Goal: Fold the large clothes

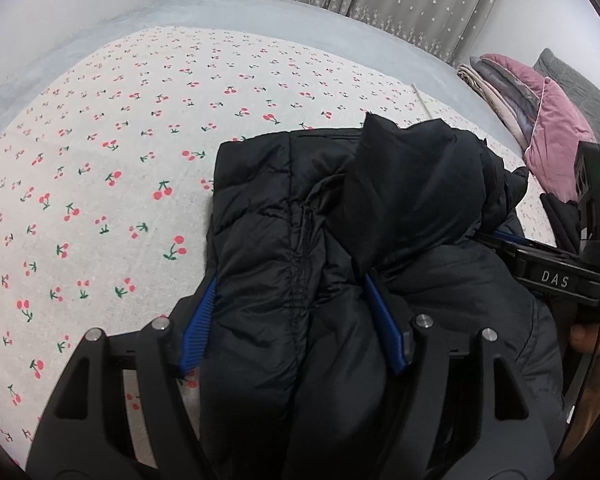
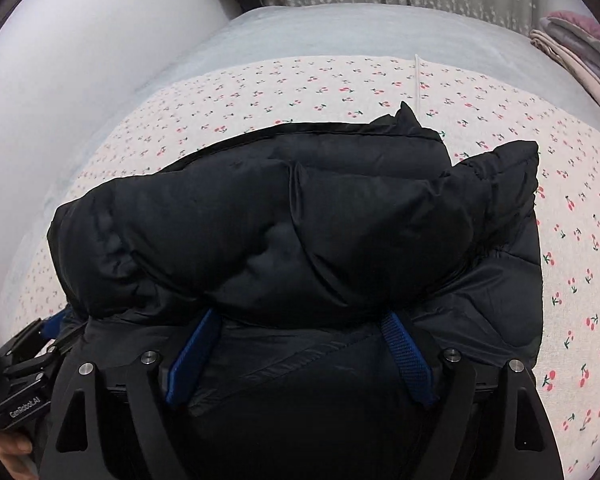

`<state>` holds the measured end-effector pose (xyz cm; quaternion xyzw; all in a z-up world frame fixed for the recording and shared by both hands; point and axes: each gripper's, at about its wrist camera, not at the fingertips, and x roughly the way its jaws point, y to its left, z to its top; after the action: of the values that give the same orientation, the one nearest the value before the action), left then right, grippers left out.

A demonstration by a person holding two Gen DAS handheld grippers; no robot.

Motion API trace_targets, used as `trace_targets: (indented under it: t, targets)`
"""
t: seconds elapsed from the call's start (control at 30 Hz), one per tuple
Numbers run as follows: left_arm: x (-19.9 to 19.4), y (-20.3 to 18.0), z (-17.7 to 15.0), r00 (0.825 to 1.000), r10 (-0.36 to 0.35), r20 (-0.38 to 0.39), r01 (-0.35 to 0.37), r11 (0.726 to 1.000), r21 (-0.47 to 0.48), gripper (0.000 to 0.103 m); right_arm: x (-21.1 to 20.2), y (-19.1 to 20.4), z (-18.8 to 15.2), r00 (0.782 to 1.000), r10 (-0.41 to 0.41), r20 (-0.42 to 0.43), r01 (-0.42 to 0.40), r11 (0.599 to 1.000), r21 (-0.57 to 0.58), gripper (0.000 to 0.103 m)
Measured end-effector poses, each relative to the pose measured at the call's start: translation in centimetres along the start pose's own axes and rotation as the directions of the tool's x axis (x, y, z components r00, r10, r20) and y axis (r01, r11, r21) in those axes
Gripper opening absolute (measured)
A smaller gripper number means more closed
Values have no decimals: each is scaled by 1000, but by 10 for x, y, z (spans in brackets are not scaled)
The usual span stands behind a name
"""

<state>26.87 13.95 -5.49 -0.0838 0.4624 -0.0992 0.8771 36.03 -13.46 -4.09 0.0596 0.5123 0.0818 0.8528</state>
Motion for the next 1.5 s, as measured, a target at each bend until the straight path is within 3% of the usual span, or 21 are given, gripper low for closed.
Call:
trace_targets:
  t: [0.13, 0.23, 0.33, 0.47, 0.63, 0.7, 0.77, 0.87, 0.97, 1.07, 1.23, 1.33, 1.5]
  targets:
    - [-2, -4, -3, 999, 28, 19, -28, 999, 29, 73, 17, 8, 4, 1000, -8, 22, 9, 1000, -11, 84]
    - [-8, -5, -8, 998, 49, 46, -51, 998, 45, 76, -12, 8, -7, 999, -19, 50, 20, 1000, -17, 84]
    - [-12, -1, -10, 997, 52, 57, -55, 998, 39, 76, -64, 8, -36, 992, 47, 113, -45, 999, -24, 85]
    - [-21, 1, -9, 996, 60, 72, -63, 997, 37, 77, -112, -13, -77, 989, 84, 123, -88, 996, 28, 85]
    - [-47, 2, -13, 994, 50, 102, -54, 998, 41, 77, -120, -53, -125, 974, 145, 172, -169, 976, 137, 86]
    - [-61, 9, -17, 993, 27, 117, -31, 999, 28, 77, -104, -69, -134, 984, 133, 120, -156, 966, 205, 86]
    - [-68, 14, -21, 994, -5, 110, 4, 1000, 9, 77, -99, -79, -135, 981, 175, 85, -190, 953, 236, 86]
    - [-73, 25, -26, 995, -46, 87, 50, 998, -35, 77, -101, -88, -135, 968, 225, 114, -249, 927, 280, 86]
    - [-73, 32, -32, 994, -99, 49, 103, 992, -77, 77, -99, -90, -137, 940, 319, 124, -342, 888, 309, 86]
    - [-72, 38, -41, 984, -178, 10, 178, 975, -131, 77, -94, -88, -139, 938, 330, 110, -348, 883, 317, 86]
    - [-67, 46, -54, 976, -215, -29, 206, 961, -186, 78, -95, -89, -138, 926, 356, 125, -377, 862, 340, 86]
    - [-61, 52, -63, 962, -267, -60, 246, 940, -238, 80, -95, -95, -139, 918, 374, 135, -397, 842, 366, 86]
    - [-44, 54, -77, 919, -373, -127, 318, 892, -320, 82, -78, -102, -142, 899, 422, 119, -429, 793, 433, 86]
